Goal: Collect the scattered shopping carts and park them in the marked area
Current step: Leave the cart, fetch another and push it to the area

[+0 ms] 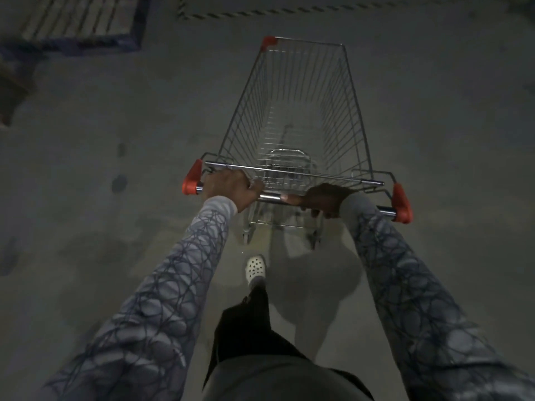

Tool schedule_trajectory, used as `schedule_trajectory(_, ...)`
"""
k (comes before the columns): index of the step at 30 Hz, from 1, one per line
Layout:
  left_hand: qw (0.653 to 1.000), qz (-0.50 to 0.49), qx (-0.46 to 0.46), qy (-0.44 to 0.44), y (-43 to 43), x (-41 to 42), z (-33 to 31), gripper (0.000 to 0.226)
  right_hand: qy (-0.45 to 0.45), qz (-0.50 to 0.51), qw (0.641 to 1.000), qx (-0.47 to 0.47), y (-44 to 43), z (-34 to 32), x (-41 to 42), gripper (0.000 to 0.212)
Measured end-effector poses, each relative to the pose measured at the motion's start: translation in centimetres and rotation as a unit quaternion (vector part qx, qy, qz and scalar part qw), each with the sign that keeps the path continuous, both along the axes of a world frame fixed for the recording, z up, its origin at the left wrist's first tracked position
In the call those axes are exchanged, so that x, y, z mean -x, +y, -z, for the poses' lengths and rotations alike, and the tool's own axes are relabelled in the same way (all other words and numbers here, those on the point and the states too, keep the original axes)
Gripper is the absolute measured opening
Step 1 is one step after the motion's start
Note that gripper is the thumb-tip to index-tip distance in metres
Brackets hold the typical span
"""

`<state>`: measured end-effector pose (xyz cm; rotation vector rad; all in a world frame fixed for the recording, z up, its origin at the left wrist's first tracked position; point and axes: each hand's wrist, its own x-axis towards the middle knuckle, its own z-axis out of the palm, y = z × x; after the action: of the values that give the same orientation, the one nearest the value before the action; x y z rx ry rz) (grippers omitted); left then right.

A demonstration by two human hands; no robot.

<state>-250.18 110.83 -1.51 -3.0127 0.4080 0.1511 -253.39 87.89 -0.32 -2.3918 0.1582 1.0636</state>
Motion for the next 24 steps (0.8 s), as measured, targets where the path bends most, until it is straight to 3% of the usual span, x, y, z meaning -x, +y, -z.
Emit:
schedule_trajectory(6,1.000,0.018,0.017,0.019,-3.7,-15.5,-1.3,0.055,-0.061,0.012,0.996,0.058,-2.5,-1.6,-13.3,0.114)
schedule_trajectory(12,0.997,0.045,0.015,0.055,-7.9,-29.2,-1.7,0.060,-0.230,0.056,0.950,0.205,-5.0,-1.5,-23.4,0.097)
schedule_trajectory(19,0.997,0.051,0.026,0.043,-13.2,-45.4,-1.1,0.051,-0.209,0.057,0.955,0.202,-10.4,-1.6,-39.4,0.110)
schedule_trajectory(24,0.997,0.057,0.009,0.049,-17.5,-57.4,-0.1,0.064,-0.203,0.042,0.959,0.196,-15.3,-1.2,-51.0,0.110)
